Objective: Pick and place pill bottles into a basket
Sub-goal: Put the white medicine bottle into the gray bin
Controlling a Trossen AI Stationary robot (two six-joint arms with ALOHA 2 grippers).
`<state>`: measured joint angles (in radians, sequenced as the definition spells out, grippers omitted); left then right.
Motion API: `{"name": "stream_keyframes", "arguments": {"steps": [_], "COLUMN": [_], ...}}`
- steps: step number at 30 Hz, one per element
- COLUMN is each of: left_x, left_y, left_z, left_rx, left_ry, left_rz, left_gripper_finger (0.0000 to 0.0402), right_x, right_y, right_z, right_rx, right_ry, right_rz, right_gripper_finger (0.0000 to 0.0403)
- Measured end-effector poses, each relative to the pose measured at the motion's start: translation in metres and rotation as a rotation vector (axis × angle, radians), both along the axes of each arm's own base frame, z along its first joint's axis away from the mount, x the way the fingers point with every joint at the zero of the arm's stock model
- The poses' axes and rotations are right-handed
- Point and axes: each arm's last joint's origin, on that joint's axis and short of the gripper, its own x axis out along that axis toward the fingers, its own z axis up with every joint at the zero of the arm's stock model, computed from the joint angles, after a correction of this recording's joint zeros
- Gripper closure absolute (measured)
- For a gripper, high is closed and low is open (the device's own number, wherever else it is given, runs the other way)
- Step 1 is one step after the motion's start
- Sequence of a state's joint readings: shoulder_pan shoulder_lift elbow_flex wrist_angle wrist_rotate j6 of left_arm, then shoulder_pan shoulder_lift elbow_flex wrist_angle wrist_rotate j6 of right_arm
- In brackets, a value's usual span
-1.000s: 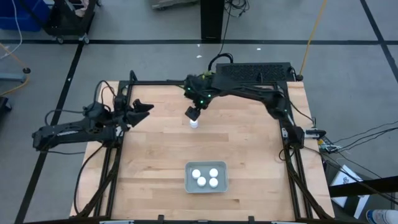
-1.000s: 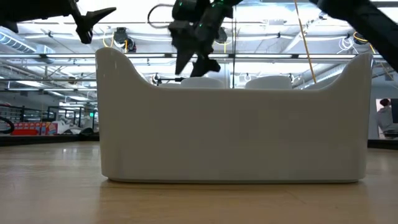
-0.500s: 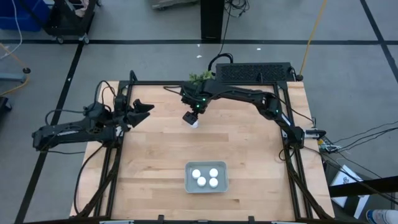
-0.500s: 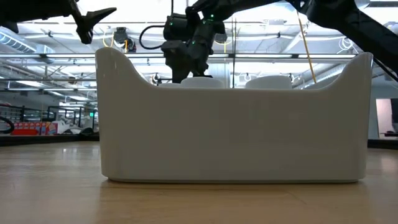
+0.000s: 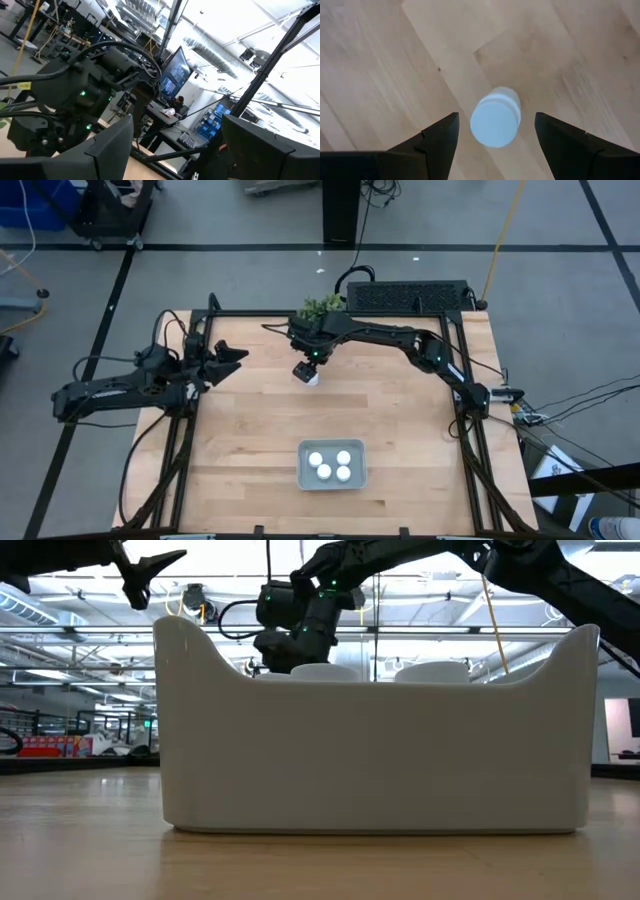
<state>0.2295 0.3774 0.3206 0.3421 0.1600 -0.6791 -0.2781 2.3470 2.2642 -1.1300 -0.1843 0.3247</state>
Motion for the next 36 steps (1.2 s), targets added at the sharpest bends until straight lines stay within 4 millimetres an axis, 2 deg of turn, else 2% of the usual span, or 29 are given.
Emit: {"name": "stream_keyframes", "arguments": {"steps": [10, 23, 36], "left_x": [0.000, 0.000, 0.000], "left_y": [0.000, 0.000, 0.000], "left_z": [0.000, 0.000, -0.001], "left_rx": [-0.001, -0.005, -0.011], "left_ry": [0.002, 0.000, 0.010], "left_rz": [0.000, -0.002, -0.017], "left_gripper_finger": [0.0094, 0.0094, 0.0094], "right_x": [0.001, 0.002, 0.005], "right_y": [0.002, 0.006, 0.011], "right_z": [-0.004, -0.029, -0.032], "right_rx": [-0.003, 0.032, 0.045], "right_ry": [0.010, 0.010, -0.004], "right_rz": [0.025, 0.042, 0.047], "right_gripper_finger": [0.0149, 0.0149, 0.0155]}}
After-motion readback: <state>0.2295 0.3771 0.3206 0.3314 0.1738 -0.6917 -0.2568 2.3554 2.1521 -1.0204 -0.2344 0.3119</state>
